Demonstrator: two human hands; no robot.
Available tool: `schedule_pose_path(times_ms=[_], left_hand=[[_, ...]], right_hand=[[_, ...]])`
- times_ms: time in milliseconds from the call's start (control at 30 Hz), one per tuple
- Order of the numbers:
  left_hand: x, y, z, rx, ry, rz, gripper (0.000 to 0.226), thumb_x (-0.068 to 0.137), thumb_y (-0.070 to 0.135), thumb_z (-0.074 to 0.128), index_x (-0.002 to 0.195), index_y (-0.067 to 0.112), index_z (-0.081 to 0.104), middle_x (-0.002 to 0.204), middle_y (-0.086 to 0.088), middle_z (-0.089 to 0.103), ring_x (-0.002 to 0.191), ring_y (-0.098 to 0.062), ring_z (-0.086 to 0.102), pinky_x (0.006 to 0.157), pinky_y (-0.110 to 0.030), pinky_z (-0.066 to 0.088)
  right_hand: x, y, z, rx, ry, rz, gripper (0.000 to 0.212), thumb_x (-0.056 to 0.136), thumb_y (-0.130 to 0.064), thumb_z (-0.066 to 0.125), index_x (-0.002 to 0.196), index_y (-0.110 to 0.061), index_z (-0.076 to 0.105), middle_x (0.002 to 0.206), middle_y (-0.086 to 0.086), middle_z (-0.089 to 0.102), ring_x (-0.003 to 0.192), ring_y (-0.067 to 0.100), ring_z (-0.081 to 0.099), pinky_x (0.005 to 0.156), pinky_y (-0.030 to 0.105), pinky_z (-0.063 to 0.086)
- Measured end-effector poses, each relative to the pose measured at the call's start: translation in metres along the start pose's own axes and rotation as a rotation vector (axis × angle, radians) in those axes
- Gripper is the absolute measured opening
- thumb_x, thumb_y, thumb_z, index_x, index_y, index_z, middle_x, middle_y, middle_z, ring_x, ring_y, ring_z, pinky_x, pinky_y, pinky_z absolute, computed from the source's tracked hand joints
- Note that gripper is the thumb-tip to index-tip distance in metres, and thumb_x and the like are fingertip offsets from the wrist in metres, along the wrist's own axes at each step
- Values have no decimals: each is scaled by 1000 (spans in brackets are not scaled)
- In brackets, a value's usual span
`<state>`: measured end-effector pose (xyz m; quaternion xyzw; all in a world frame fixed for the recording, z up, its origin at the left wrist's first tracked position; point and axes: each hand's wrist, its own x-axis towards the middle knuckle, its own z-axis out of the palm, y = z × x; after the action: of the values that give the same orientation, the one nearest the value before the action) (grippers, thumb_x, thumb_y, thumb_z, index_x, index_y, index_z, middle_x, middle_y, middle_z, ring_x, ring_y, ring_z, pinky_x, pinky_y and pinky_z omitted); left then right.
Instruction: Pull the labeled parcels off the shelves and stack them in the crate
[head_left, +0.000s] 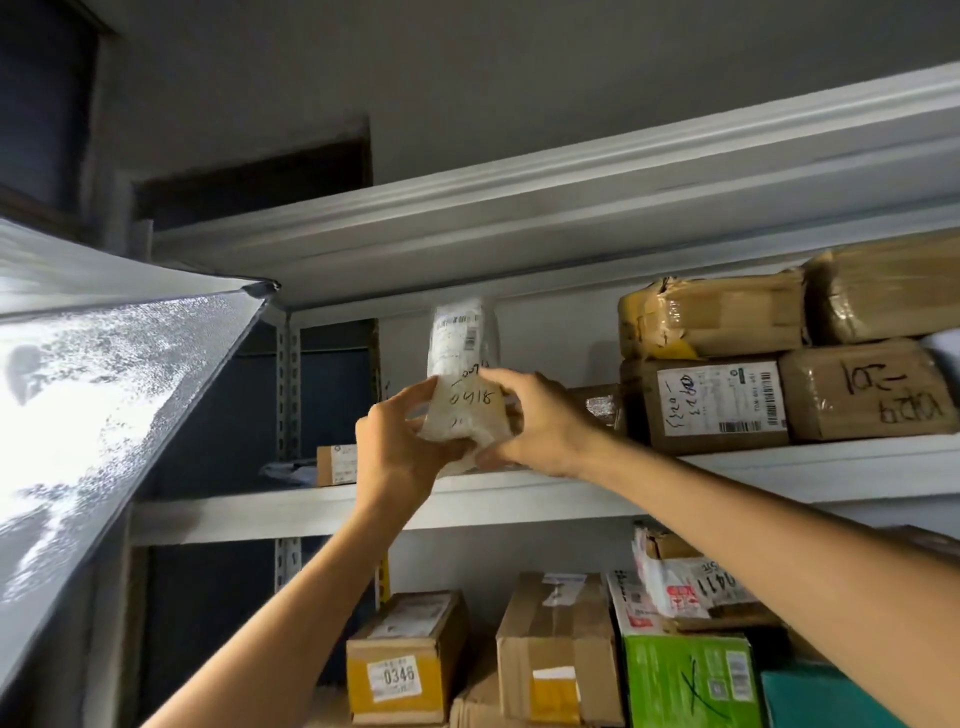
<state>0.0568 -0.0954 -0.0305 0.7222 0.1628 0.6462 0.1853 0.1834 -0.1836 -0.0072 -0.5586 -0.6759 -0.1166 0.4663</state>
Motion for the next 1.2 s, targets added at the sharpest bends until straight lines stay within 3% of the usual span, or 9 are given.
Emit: schedule_pose_path(times_ms=[133,300,467,667,767,867,1000,1100,1200], left_hand=[[14,-19,-14,185,-42,13,61,60,9,91,117,15,70,105,-2,73,83,-10,66,66,-7,47],[28,-42,-20,340,-95,32,37,68,11,86,103,13,76,96,-4,74,82,-16,68,73,-22,55],[44,-51,-23,532,-133,54,33,72,14,84,104,13,76,95,-8,74,79,-21,65,69,-26,50],[48,-66,-26,755,-122,-13,23,79,29,78,101,23,75,85,-4,72,75,-23,63,59,-29,43],[46,-62,-27,853,-113,-30,23,81,36,73,103,28,73,88,-3,71,81,-27,64,62,-30,43],[46,-54,-22,921,-125,62,34,79,28,73,113,29,70,105,-2,72,96,-26,65,73,-32,47],[38,-27,-1,576,-160,139,44,79,14,74,122,22,67,124,0,66,112,-23,63,98,-38,50],[36,-5,25,423,-233,129,39,82,14,72,120,17,68,116,-3,70,106,-21,66,98,-33,50],[35,7,50,312,-290,35,45,82,17,75,125,14,64,115,-9,69,103,-24,67,97,-33,50]], right_hand=[[20,16,23,-32,10,39,61,73,-5,79,130,-11,60,120,4,67,107,18,63,90,32,53],[45,30,52,-67,10,80,17,83,-5,67,99,-8,71,92,8,71,84,19,62,60,25,42],[60,31,71,-131,-22,129,19,85,-8,65,103,-6,70,101,12,71,93,26,64,68,30,45],[71,26,94,-138,-42,170,20,90,-14,60,108,-7,65,104,16,68,92,29,64,61,25,37],[65,17,95,-222,-40,166,20,92,-17,59,108,-5,62,110,19,64,99,34,63,71,31,46],[47,3,75,-364,40,130,25,92,-21,60,110,-4,56,119,19,57,108,38,57,77,35,44],[26,0,23,-547,265,30,20,92,-17,58,108,-5,55,116,15,58,109,33,55,70,29,33],[9,18,-22,-628,327,66,28,92,-16,58,117,-6,54,122,14,56,113,29,53,76,29,38],[-6,37,-50,-654,257,176,39,91,-18,62,126,-6,49,131,15,49,122,30,47,92,34,40]])
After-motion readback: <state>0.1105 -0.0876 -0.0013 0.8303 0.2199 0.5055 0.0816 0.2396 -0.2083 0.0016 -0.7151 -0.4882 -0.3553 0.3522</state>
